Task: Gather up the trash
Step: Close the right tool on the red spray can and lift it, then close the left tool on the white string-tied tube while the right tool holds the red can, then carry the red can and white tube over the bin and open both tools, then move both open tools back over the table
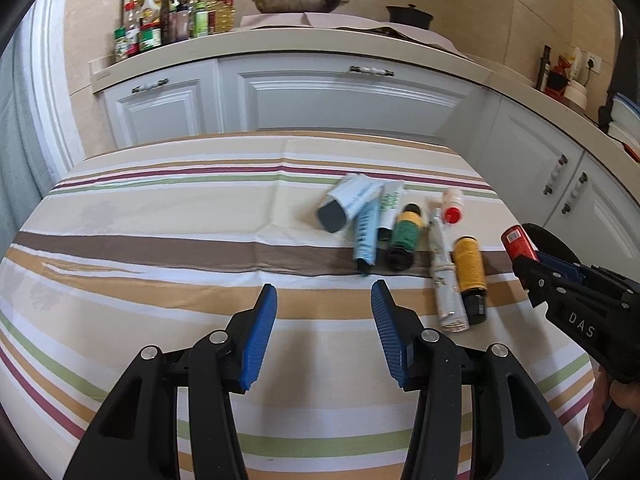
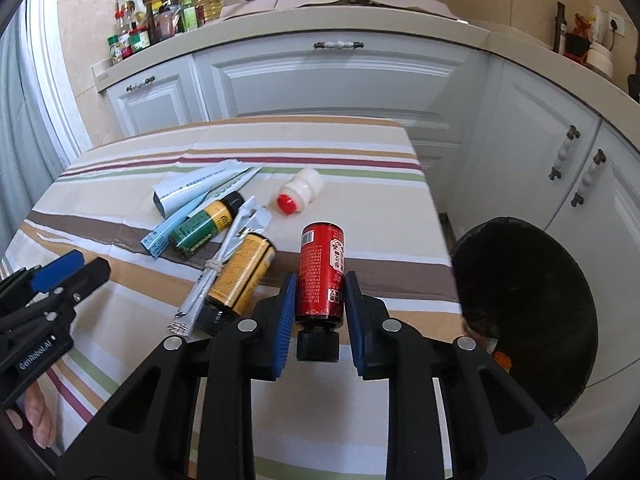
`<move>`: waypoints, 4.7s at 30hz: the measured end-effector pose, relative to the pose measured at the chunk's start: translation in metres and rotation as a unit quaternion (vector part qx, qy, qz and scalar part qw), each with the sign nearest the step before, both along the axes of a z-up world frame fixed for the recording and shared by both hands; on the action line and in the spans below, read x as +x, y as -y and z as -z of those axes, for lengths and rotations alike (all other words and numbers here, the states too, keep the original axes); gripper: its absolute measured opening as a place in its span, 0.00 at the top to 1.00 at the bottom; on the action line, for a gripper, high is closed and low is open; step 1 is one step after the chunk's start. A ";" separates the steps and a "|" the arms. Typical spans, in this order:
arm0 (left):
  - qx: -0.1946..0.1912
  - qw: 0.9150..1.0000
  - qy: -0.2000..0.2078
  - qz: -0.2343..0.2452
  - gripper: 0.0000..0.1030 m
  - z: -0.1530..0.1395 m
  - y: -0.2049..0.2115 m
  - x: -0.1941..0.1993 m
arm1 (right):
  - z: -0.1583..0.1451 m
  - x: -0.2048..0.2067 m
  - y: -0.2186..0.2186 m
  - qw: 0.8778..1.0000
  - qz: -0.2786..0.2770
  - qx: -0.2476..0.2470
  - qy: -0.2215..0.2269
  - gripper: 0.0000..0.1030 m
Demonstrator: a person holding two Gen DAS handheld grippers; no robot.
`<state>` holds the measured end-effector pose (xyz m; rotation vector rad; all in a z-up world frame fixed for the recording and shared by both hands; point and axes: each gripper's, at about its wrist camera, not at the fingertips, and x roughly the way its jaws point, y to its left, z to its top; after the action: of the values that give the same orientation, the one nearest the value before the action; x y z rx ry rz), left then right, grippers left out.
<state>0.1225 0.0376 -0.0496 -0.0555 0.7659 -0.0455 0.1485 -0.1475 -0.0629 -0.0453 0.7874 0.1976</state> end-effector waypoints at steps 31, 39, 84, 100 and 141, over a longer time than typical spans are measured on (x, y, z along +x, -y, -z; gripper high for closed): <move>0.020 0.997 -0.053 0.060 0.53 0.019 0.068 0.032 | 0.006 -0.007 0.104 0.996 0.081 0.035 0.014 0.77; 0.022 0.995 -0.064 0.073 0.69 0.023 0.072 0.034 | 0.009 -0.007 0.105 0.996 0.079 0.038 0.012 0.77; -0.007 0.988 0.072 0.133 0.84 -0.050 0.140 0.008 | -0.049 -0.047 0.143 0.988 0.122 0.014 0.095 0.77; 0.013 0.978 0.070 0.199 0.84 -0.036 0.223 0.018 | -0.040 -0.041 0.210 0.978 0.179 0.006 0.105 0.77; 0.061 0.997 0.044 0.008 0.35 -0.019 0.058 -0.004 | -0.024 -0.018 0.057 0.996 0.043 0.056 0.060 0.48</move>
<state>0.1189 -0.0205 -0.0308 0.0692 0.6801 -0.0161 0.1310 -0.2044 -0.0389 0.0823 0.6563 0.1548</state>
